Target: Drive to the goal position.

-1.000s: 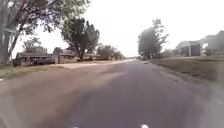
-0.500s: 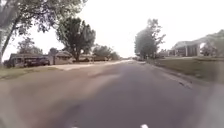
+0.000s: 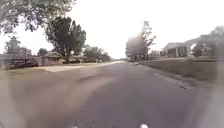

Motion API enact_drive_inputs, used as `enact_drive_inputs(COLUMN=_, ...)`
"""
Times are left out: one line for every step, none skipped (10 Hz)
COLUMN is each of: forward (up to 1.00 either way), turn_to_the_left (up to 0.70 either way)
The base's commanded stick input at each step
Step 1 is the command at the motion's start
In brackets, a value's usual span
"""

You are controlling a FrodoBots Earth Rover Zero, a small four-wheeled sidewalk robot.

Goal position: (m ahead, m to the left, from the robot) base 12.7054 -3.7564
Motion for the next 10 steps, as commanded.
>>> enact_drive_inputs(forward=1.00, turn_to_the_left=0.00)
enact_drive_inputs(forward=1.00, turn_to_the_left=0.00)
enact_drive_inputs(forward=1.00, turn_to_the_left=0.00)
enact_drive_inputs(forward=1.00, turn_to_the_left=0.00)
enact_drive_inputs(forward=1.00, turn_to_the_left=0.00)
enact_drive_inputs(forward=1.00, turn_to_the_left=0.00)
enact_drive_inputs(forward=1.00, turn_to_the_left=0.00)
enact_drive_inputs(forward=1.00, turn_to_the_left=0.00)
enact_drive_inputs(forward=1.00, turn_to_the_left=0.00)
enact_drive_inputs(forward=1.00, turn_to_the_left=0.00)
